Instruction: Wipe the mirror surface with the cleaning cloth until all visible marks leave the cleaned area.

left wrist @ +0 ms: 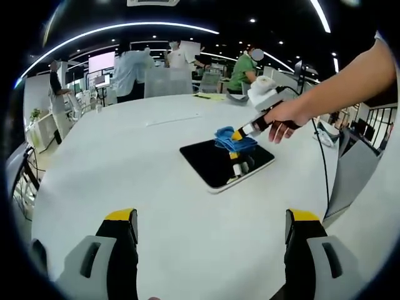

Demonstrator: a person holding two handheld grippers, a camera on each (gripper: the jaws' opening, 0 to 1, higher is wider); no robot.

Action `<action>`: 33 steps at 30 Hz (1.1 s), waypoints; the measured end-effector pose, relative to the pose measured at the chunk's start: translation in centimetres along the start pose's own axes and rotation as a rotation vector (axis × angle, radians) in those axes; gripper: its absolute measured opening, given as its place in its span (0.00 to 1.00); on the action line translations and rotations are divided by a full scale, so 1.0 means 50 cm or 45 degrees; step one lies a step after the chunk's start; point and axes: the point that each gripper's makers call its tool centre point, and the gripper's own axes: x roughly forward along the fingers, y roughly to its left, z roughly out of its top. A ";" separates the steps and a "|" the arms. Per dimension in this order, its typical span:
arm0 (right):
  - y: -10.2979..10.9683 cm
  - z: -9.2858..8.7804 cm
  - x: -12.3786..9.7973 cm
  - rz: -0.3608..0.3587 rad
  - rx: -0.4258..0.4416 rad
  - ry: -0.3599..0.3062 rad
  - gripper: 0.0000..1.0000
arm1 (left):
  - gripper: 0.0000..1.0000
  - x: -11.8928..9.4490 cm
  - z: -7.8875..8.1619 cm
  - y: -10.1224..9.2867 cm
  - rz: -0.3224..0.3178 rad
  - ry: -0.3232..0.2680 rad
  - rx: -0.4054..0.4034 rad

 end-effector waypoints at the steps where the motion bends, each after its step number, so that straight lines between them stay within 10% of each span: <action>1: 0.002 0.001 0.001 0.001 -0.001 0.001 0.10 | 0.99 0.000 0.000 -0.001 -0.001 0.000 0.002; 33: 0.039 0.014 0.012 0.011 -0.020 -0.003 0.11 | 0.99 -0.015 -0.005 0.007 0.005 0.009 0.008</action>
